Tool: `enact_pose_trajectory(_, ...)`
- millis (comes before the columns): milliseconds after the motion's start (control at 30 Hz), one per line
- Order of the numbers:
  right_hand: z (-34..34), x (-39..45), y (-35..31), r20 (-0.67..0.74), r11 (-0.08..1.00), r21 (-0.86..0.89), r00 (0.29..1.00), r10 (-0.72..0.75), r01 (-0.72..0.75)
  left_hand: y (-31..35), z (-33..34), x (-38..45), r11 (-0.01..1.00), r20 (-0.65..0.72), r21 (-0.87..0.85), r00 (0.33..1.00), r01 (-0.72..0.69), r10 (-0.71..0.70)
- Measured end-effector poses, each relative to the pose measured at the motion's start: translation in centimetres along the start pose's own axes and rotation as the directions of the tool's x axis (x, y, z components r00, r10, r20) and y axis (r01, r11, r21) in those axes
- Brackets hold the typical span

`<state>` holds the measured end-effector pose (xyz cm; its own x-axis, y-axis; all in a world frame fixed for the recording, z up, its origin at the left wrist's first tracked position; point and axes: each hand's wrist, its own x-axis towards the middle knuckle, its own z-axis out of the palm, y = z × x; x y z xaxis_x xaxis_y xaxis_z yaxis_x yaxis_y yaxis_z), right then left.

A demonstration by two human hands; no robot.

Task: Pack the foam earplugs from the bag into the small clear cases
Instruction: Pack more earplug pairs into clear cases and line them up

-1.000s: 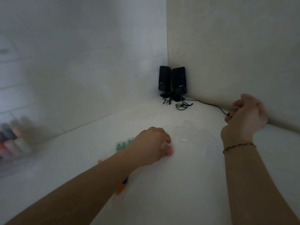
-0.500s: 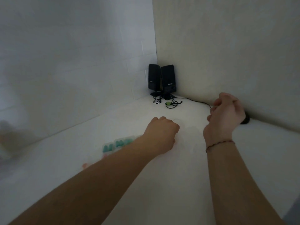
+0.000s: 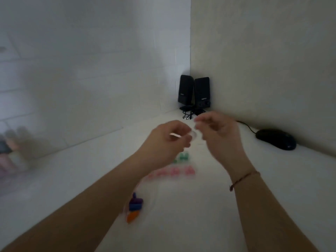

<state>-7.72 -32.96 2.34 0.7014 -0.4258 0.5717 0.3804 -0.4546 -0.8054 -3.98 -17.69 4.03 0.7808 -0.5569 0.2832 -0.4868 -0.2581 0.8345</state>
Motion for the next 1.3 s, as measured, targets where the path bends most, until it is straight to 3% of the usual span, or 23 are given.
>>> enact_pose_trajectory(67, 2.3, -1.4, -1.4, 0.169, 0.987, -0.049, 0.975, -0.144, 0.155, -0.9, -2.9, -1.7, 0.972, -0.024, -0.221, 0.996, 0.081, -0.089)
enact_pose_trajectory(133, 4.2, -2.8, -2.3, 0.244, 0.954, -0.038, 0.929, -0.279, 0.297, -2.1, -5.2, -3.6, 0.942, -0.017, -0.317, 0.993, 0.106, -0.118)
enact_pose_trajectory(300, 7.1, -5.2, -3.0, 0.235, 0.899, 0.023, 0.871, -0.431, 0.438, -5.4, -8.0, -7.1, 0.742, -0.009, -0.661, 0.988, 0.109, -0.153)
enact_pose_trajectory(433, 8.0, -5.9, -3.3, 0.269, 0.868, -0.051, 0.844, -0.464, 0.493, -6.5, -8.2, -7.9, 0.623, -0.025, -0.778, 0.987, 0.081, -0.159)
enact_pose_trajectory(700, 8.7, -5.6, -3.2, 0.38, 0.836, -0.124, 0.804, -0.458, 0.534, -6.8, -8.2, -8.4, 0.767, -0.105, -0.641, 0.992, -0.016, -0.067)
enact_pose_trajectory(800, 9.1, -5.9, -3.3, 0.361, 0.801, -0.176, 0.794, -0.489, 0.573, -6.7, -8.4, -8.5, 0.792, -0.137, -0.608, 0.99, -0.064, -0.025)
enact_pose_trajectory(933, 9.5, -6.5, -3.6, 0.317, 0.829, -0.173, 0.827, -0.464, 0.532, -6.7, -8.5, -8.4, 0.807, -0.146, -0.585, 0.989, -0.078, -0.01)
enact_pose_trajectory(1133, 9.8, -6.7, -3.8, 0.25, 0.85, -0.22, 0.87, -0.426, 0.479, -6.4, -8.4, -8.5, 0.845, -0.106, -0.531, 0.994, -0.071, 0.017)
enact_pose_trajectory(1300, 9.2, -6.5, -4.0, 0.245, 0.889, -0.153, 0.888, -0.388, 0.431, -6.2, -9.1, -8.5, 0.878, 0.01, -0.478, 1.0, -0.014, 0.021)
